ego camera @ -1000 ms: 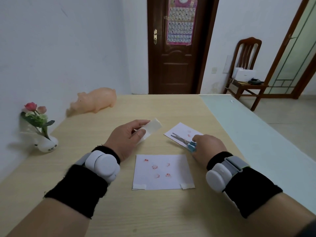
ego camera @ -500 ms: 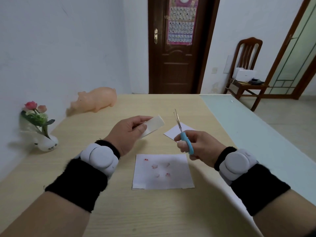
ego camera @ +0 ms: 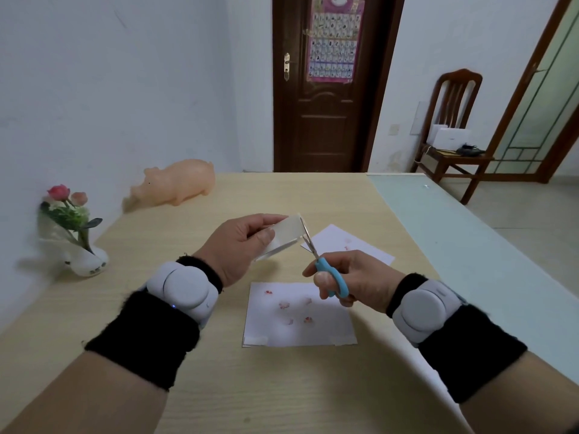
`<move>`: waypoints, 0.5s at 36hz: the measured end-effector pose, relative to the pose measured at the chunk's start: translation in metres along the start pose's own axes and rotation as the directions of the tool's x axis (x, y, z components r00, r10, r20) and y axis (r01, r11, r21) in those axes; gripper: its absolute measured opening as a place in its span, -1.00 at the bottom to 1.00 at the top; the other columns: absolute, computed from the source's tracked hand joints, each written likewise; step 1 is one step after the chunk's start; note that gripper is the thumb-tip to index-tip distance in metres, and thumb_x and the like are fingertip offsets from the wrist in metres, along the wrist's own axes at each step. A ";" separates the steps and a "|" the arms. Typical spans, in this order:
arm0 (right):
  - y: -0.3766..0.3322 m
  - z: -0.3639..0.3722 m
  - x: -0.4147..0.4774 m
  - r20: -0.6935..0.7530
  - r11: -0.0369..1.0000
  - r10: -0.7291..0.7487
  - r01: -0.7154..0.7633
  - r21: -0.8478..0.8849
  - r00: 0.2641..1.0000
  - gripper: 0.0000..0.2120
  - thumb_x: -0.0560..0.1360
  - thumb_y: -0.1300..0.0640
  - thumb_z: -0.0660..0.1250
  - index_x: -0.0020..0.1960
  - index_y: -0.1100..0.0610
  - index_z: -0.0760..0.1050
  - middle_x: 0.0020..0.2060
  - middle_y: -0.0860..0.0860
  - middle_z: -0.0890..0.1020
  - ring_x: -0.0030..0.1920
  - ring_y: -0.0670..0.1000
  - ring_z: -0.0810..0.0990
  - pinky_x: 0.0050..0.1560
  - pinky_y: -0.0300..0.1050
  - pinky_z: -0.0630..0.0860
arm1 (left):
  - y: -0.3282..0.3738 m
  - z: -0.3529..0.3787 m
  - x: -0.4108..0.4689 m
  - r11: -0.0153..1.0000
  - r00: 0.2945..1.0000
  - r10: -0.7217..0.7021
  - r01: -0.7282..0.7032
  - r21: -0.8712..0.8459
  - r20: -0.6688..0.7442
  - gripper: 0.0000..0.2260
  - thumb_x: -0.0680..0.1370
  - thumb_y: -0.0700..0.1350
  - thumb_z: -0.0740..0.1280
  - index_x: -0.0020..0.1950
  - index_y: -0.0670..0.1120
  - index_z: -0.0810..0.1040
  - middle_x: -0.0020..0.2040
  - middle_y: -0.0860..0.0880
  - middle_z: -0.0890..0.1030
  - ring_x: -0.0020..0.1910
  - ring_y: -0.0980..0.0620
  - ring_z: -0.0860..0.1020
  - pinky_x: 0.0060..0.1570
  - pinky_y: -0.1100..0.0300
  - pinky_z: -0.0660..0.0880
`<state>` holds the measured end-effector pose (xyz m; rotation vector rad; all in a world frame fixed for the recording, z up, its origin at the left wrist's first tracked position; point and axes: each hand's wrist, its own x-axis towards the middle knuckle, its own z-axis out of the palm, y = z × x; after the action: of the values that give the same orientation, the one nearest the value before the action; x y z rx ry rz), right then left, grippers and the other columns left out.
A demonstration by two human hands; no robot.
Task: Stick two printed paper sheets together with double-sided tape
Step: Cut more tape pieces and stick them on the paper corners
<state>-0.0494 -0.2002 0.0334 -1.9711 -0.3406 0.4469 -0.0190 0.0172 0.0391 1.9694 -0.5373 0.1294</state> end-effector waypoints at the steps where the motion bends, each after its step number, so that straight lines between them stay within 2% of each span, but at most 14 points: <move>1: -0.001 0.000 0.001 -0.001 1.000 -0.002 0.002 -0.006 1.000 -0.55 0.13 -0.25 0.40 -0.09 -0.01 0.62 -0.37 -0.05 0.60 -0.29 0.02 0.40 -0.32 -0.17 0.41 | 0.000 0.001 0.000 1.000 1.000 0.001 -0.001 0.001 0.004 -0.77 0.44 0.00 0.19 0.02 0.24 0.51 -0.02 0.21 0.60 -0.11 0.37 0.50 -0.05 0.53 0.34; 8: -0.001 0.001 0.003 -0.008 0.998 0.000 0.000 -0.056 1.000 -0.57 0.13 -0.28 0.38 -0.10 -0.08 0.61 -0.38 -0.06 0.60 -0.27 0.03 0.43 -0.31 -0.18 0.41 | -0.002 0.002 -0.001 0.999 1.000 -0.017 0.016 0.039 0.021 -0.76 0.44 0.01 0.18 0.02 0.29 0.50 -0.01 0.25 0.59 -0.08 0.39 0.50 -0.03 0.53 0.33; 13: -0.001 0.003 0.003 -0.011 0.998 -0.006 0.005 -0.056 1.000 -0.59 0.14 -0.27 0.37 -0.10 -0.08 0.61 -0.38 -0.05 0.61 -0.27 0.02 0.44 -0.30 -0.18 0.41 | -0.004 0.002 -0.001 0.998 0.999 -0.024 0.023 0.051 0.026 -0.76 0.45 0.02 0.18 0.04 0.29 0.49 0.01 0.21 0.60 0.00 0.28 0.51 0.02 0.46 0.34; 18: -0.001 0.003 0.004 -0.012 0.999 -0.012 0.012 -0.046 1.000 -0.58 0.13 -0.26 0.38 -0.11 -0.05 0.62 -0.38 -0.03 0.61 -0.27 0.02 0.45 -0.30 -0.17 0.41 | -0.003 0.001 -0.002 0.998 0.999 -0.031 0.029 0.052 0.035 -0.75 0.44 0.02 0.18 0.05 0.28 0.49 0.03 0.23 0.58 0.02 0.29 0.51 0.01 0.53 0.33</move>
<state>-0.0474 -0.1955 0.0329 -2.0147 -0.3575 0.4224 -0.0195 0.0178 0.0355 2.0328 -0.5322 0.0905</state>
